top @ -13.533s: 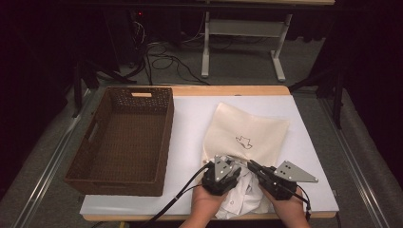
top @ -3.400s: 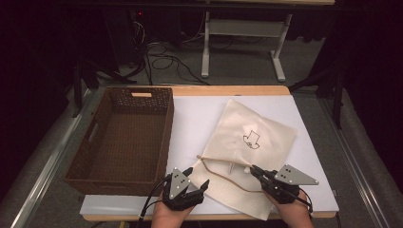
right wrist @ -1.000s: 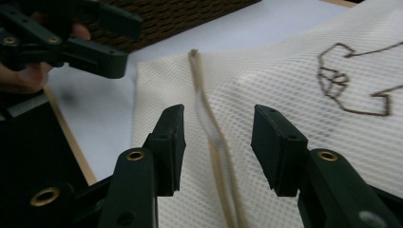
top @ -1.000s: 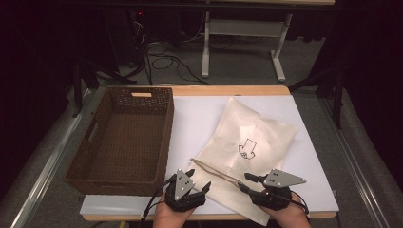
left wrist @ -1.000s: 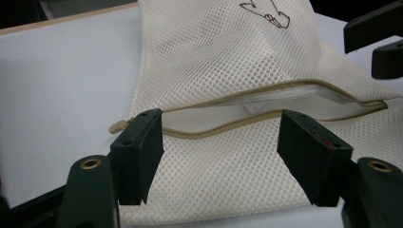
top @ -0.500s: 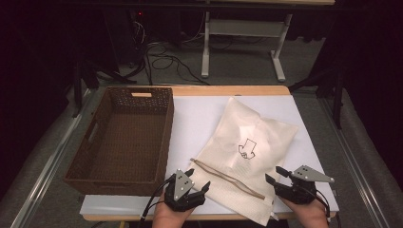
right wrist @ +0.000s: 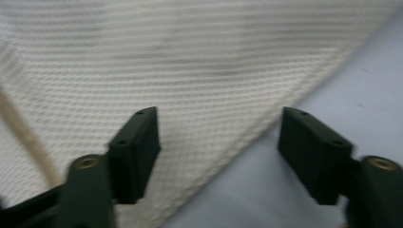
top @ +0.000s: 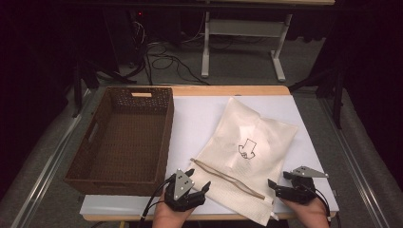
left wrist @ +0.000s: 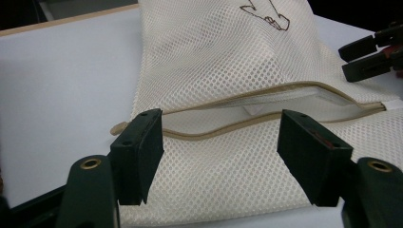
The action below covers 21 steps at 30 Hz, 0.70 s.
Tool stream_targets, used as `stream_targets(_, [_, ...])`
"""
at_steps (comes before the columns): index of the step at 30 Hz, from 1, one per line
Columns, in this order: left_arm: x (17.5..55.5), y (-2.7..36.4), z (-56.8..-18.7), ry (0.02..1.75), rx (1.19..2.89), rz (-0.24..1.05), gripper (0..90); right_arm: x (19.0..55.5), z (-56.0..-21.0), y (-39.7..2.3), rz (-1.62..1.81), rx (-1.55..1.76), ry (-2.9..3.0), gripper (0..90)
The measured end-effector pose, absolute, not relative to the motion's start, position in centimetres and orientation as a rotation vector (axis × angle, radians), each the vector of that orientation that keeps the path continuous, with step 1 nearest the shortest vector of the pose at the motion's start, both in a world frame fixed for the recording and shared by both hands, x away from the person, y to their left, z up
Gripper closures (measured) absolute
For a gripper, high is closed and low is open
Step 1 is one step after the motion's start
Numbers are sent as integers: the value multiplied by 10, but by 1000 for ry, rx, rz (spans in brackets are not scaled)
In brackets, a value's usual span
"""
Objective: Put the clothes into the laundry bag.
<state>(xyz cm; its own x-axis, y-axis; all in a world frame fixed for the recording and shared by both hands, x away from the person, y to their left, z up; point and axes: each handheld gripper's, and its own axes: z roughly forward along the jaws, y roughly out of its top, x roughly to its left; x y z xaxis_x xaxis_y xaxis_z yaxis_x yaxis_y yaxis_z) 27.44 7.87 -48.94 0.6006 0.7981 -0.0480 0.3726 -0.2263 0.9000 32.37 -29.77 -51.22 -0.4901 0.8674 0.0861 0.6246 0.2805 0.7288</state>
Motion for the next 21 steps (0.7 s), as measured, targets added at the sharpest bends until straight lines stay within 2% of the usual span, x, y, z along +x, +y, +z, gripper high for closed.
stream_targets(2, [274, 79, -490, 949, 1828, 534, 326, 321, -513, -291, 1026, 1308, 2251, 441])
stream_targets(3, [274, 79, -490, 948, 1831, 535, 326, 319, -512, -288, 1014, 1290, 2256, 518])
stream_targets(4, [274, 78, -490, 948, 1830, 533, 326, 318, -512, -287, 1010, 1278, 2259, 559])
stream_targets(6, [274, 78, -489, 948, 1830, 535, 326, 317, -512, -285, 997, 1259, 2270, 735])
stream_targets(8, [275, 78, -489, 950, 1828, 532, 326, 318, -511, -287, 1006, 1257, 2269, 833])
stream_targets(11, [275, 79, -490, 953, 1828, 532, 326, 319, -510, -290, 1025, 1254, 2271, 874])
stream_targets(21, [275, 79, -490, 951, 1827, 535, 326, 325, -499, -318, 1030, 1281, 2188, 883])
